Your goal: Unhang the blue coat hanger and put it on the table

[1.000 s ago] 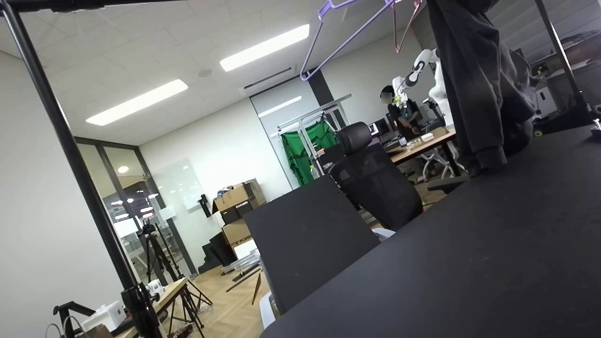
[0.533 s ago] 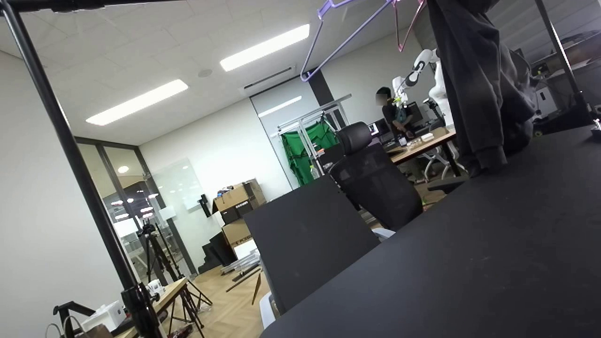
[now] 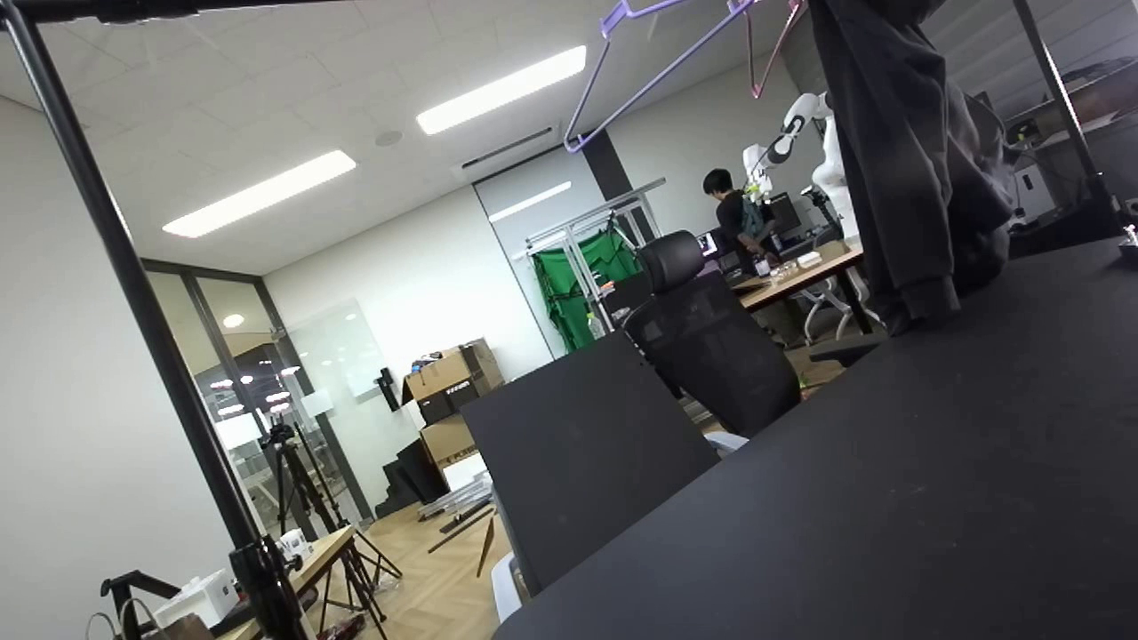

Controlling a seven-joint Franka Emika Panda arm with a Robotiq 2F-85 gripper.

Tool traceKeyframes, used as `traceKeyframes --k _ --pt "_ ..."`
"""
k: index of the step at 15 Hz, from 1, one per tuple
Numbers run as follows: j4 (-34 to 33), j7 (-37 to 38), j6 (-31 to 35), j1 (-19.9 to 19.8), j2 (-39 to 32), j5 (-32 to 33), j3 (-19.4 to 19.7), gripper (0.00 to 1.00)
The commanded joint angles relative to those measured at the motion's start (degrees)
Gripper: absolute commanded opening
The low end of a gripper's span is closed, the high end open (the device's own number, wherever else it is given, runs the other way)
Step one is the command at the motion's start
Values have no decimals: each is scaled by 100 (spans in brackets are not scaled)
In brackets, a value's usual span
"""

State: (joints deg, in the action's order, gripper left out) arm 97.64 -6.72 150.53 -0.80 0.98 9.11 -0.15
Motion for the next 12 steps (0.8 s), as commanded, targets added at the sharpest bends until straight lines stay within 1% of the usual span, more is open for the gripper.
traceKeyframes --k 1,5,7,9,12 --pt "-26 -9 -22 17 -4 -9 17 100" --pt "-25 -10 -22 17 -4 -9 17 100" --pt "-78 217 298 -2 -116 120 29 100" --pt "-134 330 719 -3 -266 35 38 100" --pt "-161 289 1327 8 -474 -96 45 100"
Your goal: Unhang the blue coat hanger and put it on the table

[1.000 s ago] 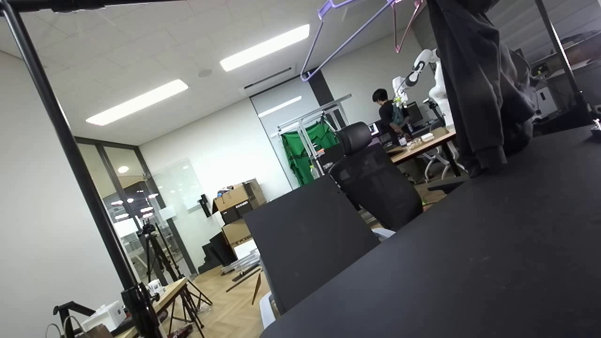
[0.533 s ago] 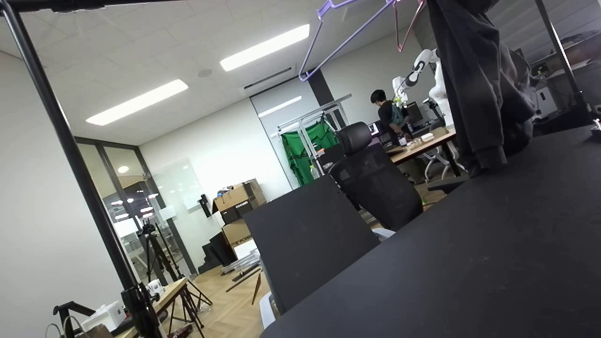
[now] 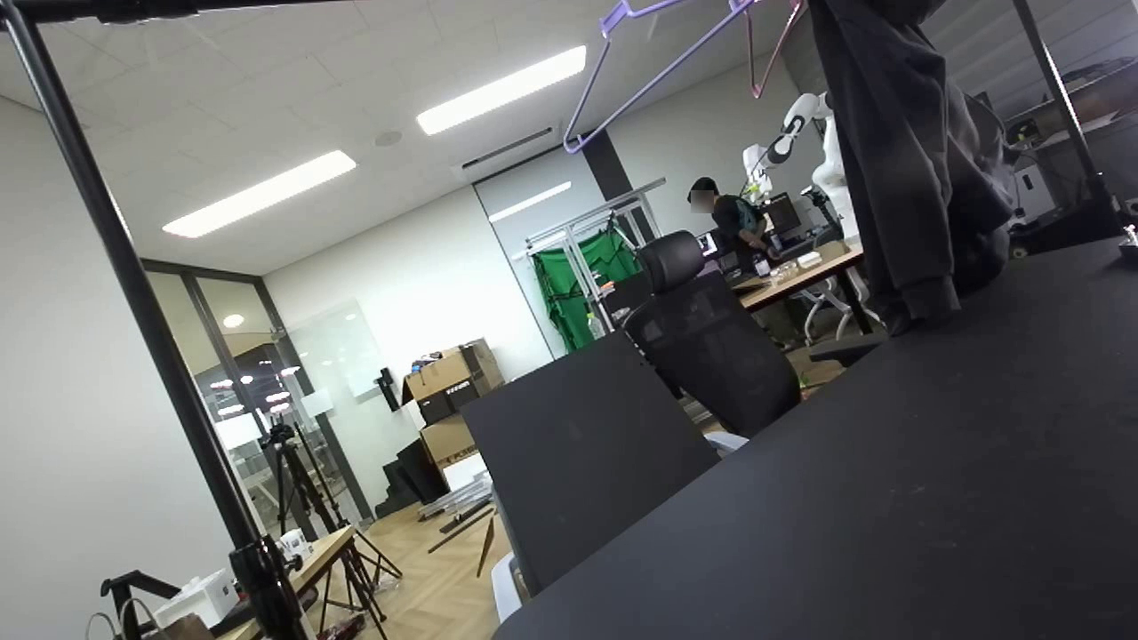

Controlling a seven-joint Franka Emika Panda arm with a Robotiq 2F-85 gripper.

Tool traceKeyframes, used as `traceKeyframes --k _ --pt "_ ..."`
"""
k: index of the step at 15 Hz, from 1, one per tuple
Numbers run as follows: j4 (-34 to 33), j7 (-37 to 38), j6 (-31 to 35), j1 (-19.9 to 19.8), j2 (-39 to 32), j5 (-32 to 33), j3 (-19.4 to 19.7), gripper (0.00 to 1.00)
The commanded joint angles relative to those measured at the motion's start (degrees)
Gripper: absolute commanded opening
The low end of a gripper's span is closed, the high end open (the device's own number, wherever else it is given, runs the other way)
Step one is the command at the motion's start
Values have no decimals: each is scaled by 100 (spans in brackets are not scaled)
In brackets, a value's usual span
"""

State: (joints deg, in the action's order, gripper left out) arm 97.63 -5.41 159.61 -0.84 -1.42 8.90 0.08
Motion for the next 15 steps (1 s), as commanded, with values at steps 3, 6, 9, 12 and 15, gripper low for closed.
traceKeyframes --k 3,6,9,12,15 --pt "-223 34 920 29 -509 -364 -25 100" --pt "-309 -157 1427 3 -784 -777 -184 100" --pt "-431 -241 2031 21 -1044 -876 -297 100" --pt "-505 -84 2627 114 -1254 -649 -214 73" --pt "-535 -88 2896 139 -1365 -594 -204 55"
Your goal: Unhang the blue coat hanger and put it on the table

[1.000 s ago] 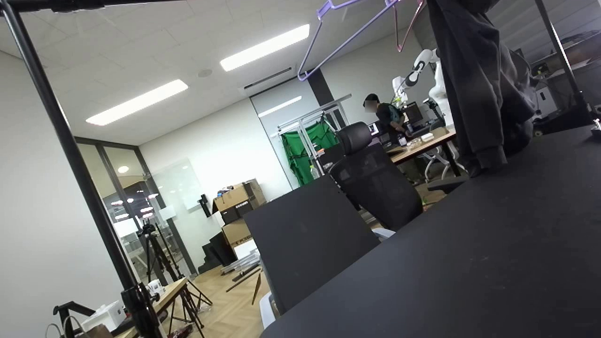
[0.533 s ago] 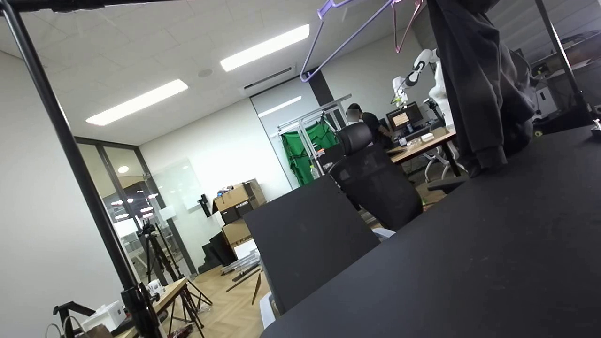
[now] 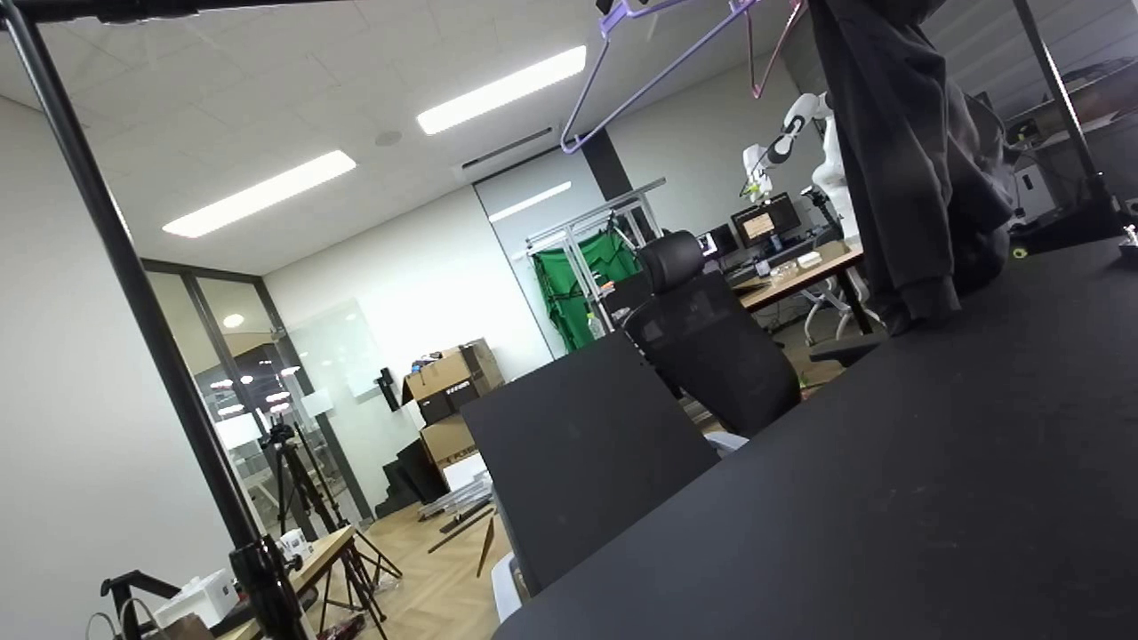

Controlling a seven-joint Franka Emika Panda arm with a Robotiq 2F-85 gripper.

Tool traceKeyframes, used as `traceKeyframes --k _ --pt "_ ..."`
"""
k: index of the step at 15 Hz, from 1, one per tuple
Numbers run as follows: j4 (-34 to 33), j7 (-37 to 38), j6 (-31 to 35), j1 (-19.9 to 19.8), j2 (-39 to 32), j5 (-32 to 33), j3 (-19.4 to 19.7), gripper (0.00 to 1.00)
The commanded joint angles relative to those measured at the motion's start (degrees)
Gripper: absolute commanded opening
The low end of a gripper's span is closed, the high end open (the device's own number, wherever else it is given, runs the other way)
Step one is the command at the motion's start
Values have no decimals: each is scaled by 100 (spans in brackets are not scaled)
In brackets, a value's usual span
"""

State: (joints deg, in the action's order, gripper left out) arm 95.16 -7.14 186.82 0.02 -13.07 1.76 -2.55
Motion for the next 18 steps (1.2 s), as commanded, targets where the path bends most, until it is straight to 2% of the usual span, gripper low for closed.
traceKeyframes --k 1,3,4,8,18 --pt "-282 98 181 46 -210 125 46 48" --pt "-304 30 42 -42 -203 -6 -67 34" --pt "-352 163 -9 43 -220 67 58 28" --pt "-392 195 -49 23 -173 51 126 2" --pt "-345 272 -9 22 -46 5 167 2"
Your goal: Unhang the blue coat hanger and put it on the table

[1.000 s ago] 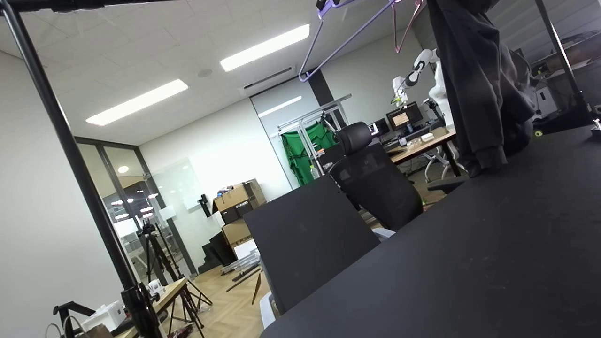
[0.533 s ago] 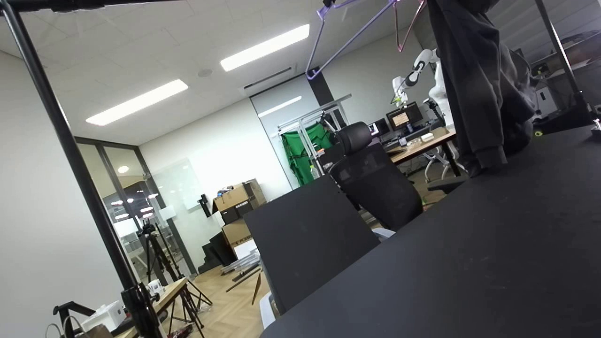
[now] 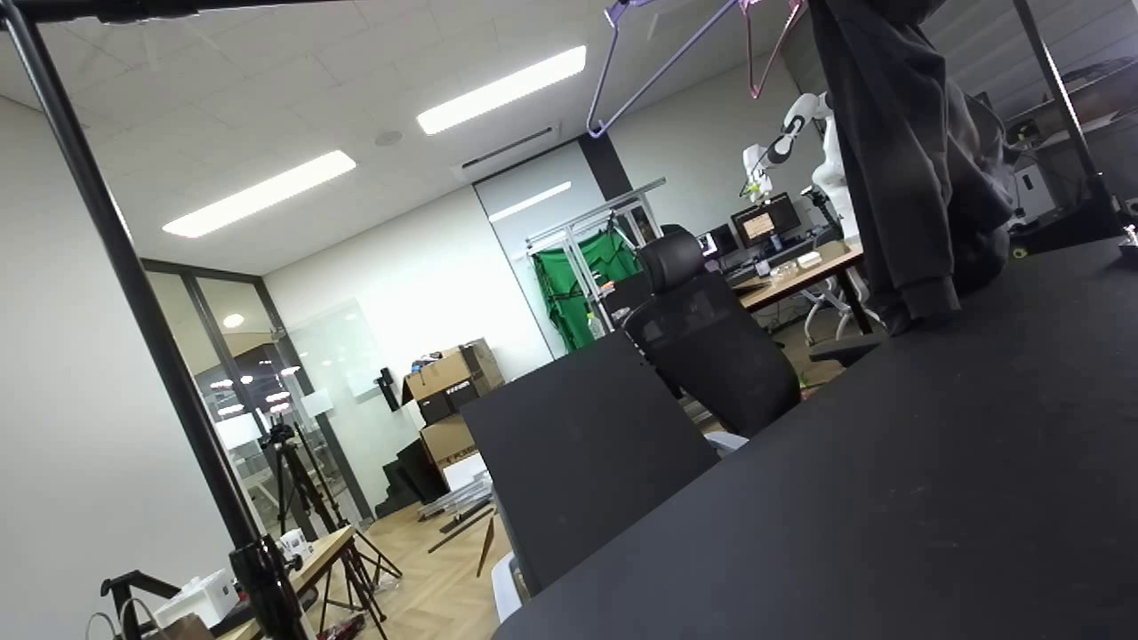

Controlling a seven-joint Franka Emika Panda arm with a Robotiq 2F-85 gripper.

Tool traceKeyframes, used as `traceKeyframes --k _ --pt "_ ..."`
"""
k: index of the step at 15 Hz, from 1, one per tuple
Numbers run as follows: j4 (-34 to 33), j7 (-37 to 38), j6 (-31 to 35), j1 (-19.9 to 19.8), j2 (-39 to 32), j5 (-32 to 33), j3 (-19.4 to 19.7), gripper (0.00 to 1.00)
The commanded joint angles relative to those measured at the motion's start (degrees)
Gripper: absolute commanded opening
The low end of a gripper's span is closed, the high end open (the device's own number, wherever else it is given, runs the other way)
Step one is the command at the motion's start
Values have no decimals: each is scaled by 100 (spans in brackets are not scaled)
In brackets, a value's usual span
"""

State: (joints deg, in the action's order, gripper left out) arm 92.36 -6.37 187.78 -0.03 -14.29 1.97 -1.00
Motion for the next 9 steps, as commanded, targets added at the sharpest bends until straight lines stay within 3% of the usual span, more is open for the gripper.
traceKeyframes --k 1,5,9 --pt "-39 203 -71 28 100 -20 8 2" --pt "52 236 -99 40 248 -30 -13 2" --pt "228 206 -1131 11 641 16 71 2"
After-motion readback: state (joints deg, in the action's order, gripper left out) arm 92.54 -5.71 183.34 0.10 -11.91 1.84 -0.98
